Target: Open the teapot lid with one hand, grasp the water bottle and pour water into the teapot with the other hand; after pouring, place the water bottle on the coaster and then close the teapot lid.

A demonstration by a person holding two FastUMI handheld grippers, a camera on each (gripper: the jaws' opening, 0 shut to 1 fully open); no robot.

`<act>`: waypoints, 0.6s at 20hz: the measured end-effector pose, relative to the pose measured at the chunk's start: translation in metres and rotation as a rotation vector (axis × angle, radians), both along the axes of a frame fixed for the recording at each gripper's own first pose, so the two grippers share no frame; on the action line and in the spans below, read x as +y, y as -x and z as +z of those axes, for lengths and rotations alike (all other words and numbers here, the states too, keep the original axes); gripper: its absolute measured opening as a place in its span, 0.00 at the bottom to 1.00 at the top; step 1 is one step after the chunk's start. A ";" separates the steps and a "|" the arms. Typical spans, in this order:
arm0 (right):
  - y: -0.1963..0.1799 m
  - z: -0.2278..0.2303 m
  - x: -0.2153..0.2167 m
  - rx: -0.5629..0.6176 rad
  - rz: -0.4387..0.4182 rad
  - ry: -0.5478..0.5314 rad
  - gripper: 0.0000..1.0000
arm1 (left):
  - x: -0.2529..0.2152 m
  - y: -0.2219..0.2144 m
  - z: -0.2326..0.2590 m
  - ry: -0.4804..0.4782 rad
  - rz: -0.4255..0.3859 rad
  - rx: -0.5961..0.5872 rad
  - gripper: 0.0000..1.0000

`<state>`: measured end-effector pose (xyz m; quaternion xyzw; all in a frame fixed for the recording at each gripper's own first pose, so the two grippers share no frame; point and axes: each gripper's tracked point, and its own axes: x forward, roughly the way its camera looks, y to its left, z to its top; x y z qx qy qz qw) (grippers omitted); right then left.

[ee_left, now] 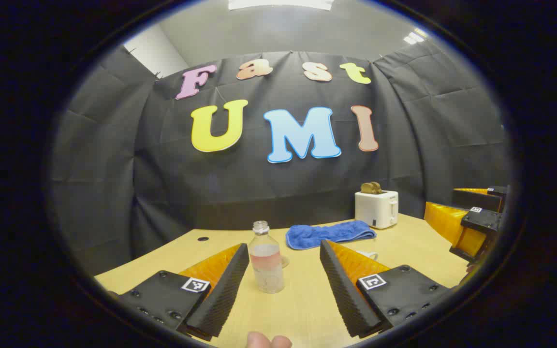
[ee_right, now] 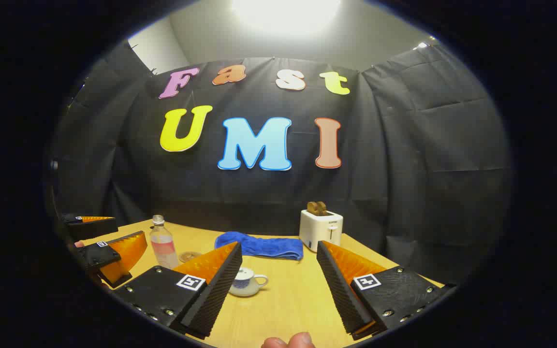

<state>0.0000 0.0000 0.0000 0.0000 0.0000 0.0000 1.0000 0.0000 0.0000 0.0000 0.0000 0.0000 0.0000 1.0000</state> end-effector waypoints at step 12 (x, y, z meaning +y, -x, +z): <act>0.011 0.016 0.008 -0.047 -0.043 -0.005 0.95 | 0.017 0.011 0.006 0.023 0.000 -0.005 1.00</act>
